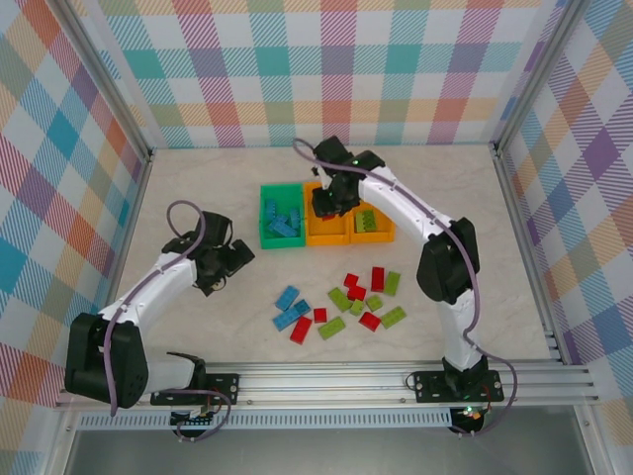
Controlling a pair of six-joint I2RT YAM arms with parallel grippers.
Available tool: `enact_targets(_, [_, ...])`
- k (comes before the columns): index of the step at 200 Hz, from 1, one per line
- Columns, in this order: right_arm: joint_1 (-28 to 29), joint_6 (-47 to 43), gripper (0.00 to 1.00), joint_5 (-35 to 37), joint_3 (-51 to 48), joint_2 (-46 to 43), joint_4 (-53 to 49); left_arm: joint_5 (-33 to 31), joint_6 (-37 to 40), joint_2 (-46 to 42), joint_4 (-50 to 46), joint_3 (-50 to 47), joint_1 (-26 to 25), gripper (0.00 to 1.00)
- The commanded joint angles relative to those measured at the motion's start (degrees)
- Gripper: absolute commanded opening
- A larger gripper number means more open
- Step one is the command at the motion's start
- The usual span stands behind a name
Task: Sort the legos into containers by color
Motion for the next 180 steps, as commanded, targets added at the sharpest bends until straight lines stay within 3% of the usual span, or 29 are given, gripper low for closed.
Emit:
enact_targets(1, [-0.6, 3.7, 0.26, 0.3, 5.1, 6.7, -7.7, 0.9, 3.1, -0.6, 0.1, -1.4, -3.8, 0.99])
enact_targets(51, [-1.8, 6.7, 0.31, -1.4, 19.3, 17.7, -14.4, 2.0, 13.5, 5.3, -0.5, 0.6, -15.1, 0.98])
enact_targets(83, [-2.1, 8.8, 0.42, -1.7, 20.9, 19.7, -14.9, 1.3, 19.4, 11.4, -2.1, 5.8, -19.7, 0.97])
enact_targets(104, [-2.2, 9.3, 0.57, -2.4, 20.8, 20.0, -15.1, 1.6, 22.0, 14.9, -2.9, 8.7, -21.4, 0.96])
enact_targets(180, [-2.2, 11.3, 0.75, -6.1, 18.1, 10.0, -10.9, 4.2, 24.8, 18.8, -2.9, 10.4, -22.8, 0.89])
